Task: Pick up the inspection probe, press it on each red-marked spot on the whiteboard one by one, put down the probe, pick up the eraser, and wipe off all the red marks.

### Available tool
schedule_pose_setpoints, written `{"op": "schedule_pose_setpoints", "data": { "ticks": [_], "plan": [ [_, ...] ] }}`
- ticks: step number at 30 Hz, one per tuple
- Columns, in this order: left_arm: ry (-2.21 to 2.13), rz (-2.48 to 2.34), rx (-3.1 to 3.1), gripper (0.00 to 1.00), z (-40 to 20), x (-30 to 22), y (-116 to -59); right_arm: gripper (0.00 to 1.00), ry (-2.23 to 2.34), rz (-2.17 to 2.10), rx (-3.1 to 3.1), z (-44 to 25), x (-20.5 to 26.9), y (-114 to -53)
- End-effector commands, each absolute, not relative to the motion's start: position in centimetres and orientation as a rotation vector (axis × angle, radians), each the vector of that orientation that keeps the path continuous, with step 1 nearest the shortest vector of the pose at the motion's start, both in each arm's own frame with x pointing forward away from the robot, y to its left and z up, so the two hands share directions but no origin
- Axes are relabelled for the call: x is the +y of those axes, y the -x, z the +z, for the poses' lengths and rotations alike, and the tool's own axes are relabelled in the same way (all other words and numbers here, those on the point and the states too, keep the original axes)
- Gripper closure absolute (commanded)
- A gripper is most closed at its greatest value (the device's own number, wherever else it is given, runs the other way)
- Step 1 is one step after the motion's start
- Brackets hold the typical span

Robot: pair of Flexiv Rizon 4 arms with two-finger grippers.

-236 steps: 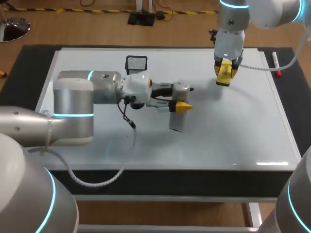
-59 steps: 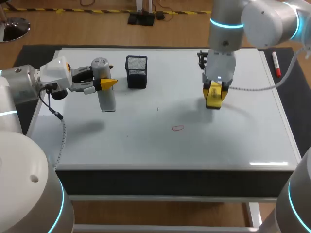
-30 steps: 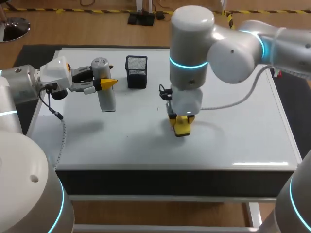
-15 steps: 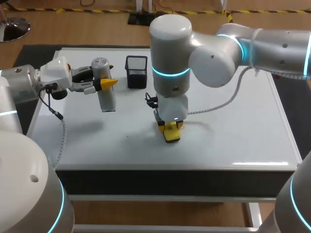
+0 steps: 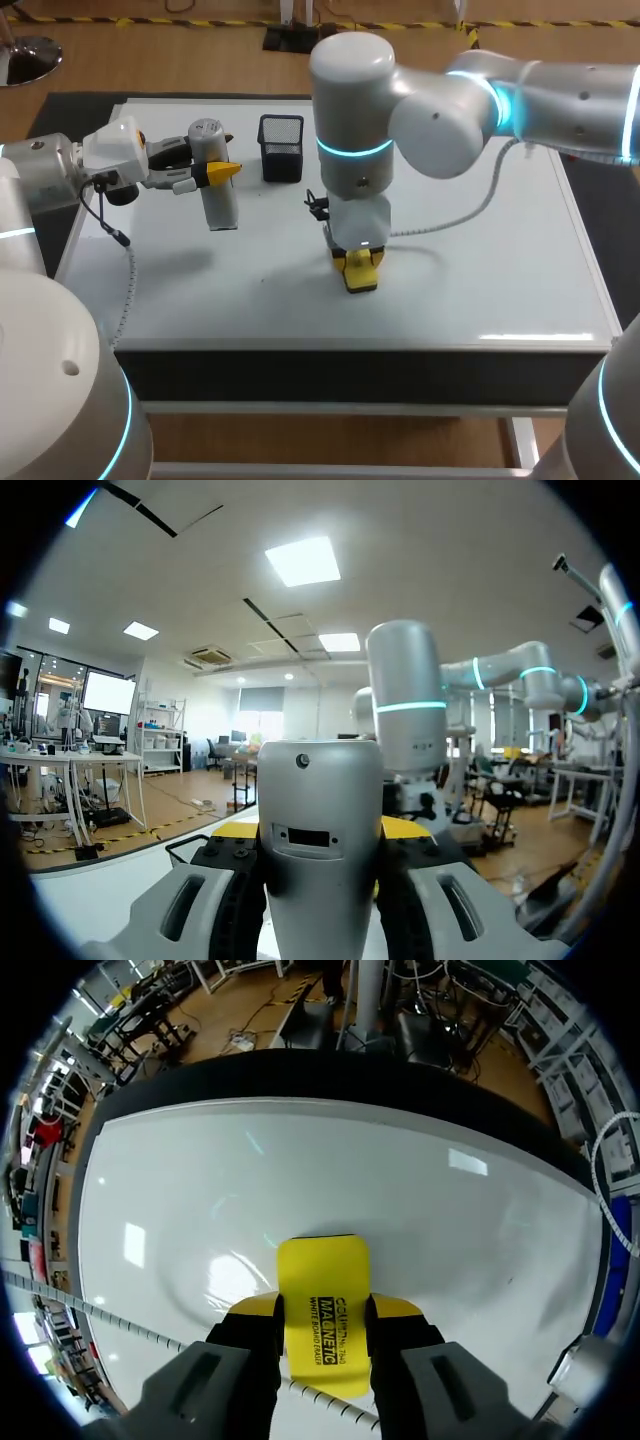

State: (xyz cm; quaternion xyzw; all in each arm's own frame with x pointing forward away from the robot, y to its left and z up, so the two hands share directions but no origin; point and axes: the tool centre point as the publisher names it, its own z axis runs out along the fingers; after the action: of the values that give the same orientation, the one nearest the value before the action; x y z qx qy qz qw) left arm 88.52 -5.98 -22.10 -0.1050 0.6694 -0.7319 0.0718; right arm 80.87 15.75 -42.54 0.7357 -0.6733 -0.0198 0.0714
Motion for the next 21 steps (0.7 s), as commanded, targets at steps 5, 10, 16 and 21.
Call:
{"op": "schedule_pose_setpoints", "data": {
  "ticks": [5,10,16,21],
  "plan": [
    [0.312,-2.203,2.013,1.00,-22.1,-5.9,-88.6,1.00,-2.173,-0.075,-2.071,-43.6,12.3,-81.6],
    [0.312,-2.203,2.013,1.00,-22.1,-5.9,-88.6,1.00,-2.135,-0.074,-2.107,-43.7,10.5,-82.1],
    [0.312,-2.203,2.013,1.00,-22.1,-5.9,-88.6,1.00,-2.093,-0.068,-2.149,-43.6,8.6,-82.9],
    [0.312,-2.203,2.013,1.00,-22.1,-5.9,-88.6,1.00,-2.084,-0.062,-2.170,-43.1,8.0,-83.3]
  ]
}}
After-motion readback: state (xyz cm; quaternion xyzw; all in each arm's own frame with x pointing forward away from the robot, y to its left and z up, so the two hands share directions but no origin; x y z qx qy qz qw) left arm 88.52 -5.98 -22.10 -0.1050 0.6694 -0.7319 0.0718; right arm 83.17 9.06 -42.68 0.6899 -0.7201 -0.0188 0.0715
